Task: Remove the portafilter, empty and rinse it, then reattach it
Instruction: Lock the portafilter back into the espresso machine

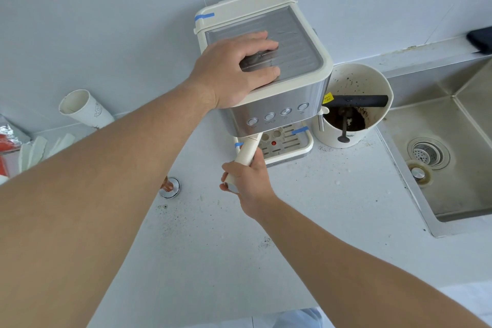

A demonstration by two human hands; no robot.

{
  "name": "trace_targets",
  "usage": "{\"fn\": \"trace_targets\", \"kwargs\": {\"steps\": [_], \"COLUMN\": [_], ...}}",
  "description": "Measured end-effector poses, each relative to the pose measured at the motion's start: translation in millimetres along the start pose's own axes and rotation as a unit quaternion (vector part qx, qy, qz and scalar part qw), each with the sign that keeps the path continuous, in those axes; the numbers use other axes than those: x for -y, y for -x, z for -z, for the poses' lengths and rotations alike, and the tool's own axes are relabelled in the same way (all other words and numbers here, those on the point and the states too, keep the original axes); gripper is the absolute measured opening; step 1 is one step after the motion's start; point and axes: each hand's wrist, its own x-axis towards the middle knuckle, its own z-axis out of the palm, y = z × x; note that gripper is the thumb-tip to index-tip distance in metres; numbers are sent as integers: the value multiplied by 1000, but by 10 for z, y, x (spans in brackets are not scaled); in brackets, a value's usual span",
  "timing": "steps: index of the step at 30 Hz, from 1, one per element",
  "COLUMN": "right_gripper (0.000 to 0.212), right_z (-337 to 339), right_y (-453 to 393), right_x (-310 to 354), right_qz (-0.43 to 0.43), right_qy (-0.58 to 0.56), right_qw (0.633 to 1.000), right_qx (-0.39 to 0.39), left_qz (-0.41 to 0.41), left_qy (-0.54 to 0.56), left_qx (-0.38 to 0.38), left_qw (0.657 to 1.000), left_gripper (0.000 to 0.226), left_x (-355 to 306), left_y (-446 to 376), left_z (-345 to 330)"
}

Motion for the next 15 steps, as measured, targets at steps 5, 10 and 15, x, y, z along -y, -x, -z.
{"fn": "trace_targets", "kwargs": {"steps": [5,10,15], "right_gripper": [43,25,27], "right_z": [258,344,310], "right_y": [91,109,92], "right_x": [122,240,301], "right_qz": [2,-30,-43], "right_qy": [35,78,101], "right_qw": [999,996,994], "right_qx": [5,11,-15], "left_qz": [6,2,46], "left_qy": [0,-9,-27], "left_qx": [0,8,30], "left_qw": [1000,1000,998], "left_gripper": [52,56,60], "left_x": [-11,7,-78], "left_y": [3,-6,-68], "left_z": [-7,-4,-40]}}
